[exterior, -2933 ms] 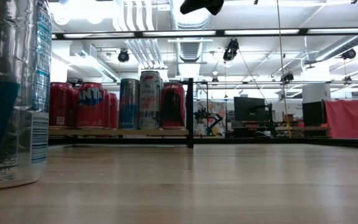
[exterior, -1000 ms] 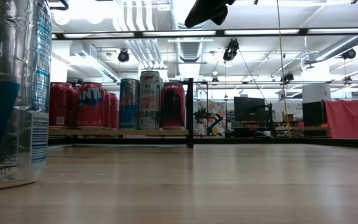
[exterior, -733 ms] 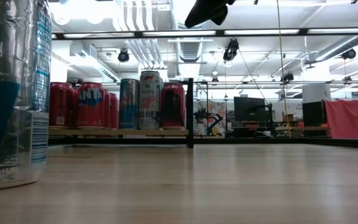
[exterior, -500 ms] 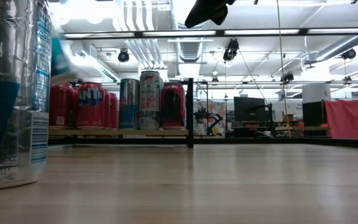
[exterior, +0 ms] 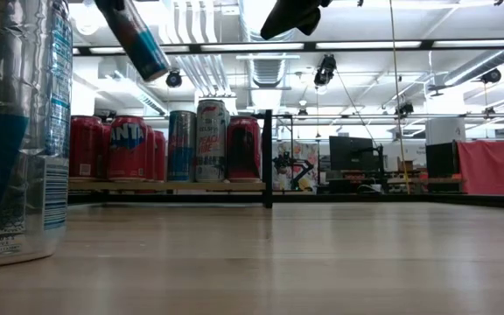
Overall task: Place canned beverage on shelf
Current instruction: Put the blue soda can on the shelf beside the other aligned blue soda cans
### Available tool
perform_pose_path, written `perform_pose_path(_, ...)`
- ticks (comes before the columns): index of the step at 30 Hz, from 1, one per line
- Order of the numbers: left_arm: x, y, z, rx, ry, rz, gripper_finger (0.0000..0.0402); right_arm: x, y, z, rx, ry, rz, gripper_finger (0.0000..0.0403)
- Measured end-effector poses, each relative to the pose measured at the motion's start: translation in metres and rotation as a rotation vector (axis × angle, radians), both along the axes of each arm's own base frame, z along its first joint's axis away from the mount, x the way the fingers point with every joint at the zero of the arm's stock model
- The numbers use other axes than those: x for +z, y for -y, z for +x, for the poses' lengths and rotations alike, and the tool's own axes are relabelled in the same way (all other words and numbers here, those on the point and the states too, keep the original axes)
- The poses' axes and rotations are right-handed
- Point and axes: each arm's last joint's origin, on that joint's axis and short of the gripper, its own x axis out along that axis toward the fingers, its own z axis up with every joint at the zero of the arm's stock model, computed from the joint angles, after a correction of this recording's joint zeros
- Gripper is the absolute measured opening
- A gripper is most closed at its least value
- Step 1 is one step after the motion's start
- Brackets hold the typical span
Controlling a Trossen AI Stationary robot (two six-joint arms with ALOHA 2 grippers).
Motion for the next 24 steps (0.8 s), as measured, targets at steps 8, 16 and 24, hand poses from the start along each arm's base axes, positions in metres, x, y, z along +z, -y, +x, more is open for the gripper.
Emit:
perform_pose_path(8, -0.012, -0.036, 0.006, 0.039, -0.152, -0.015, 0.0223, 0.000, 0.000, 0.000, 0.007, 0.000, -0.007, 0.0013)
perform_pose_path(16, -0.026, -0.049, 0.023, 0.044, -0.262, 0.002, 0.0223, 0.000, 0.000, 0.000, 0.015, 0.000, -0.015, 0.0013)
perform_pose_path(24, -0.042, -0.051, 0.039, 0.040, -0.352, -0.006, 0.0223, 0.000, 0.000, 0.000, 0.015, -0.001, -0.014, 0.0013)
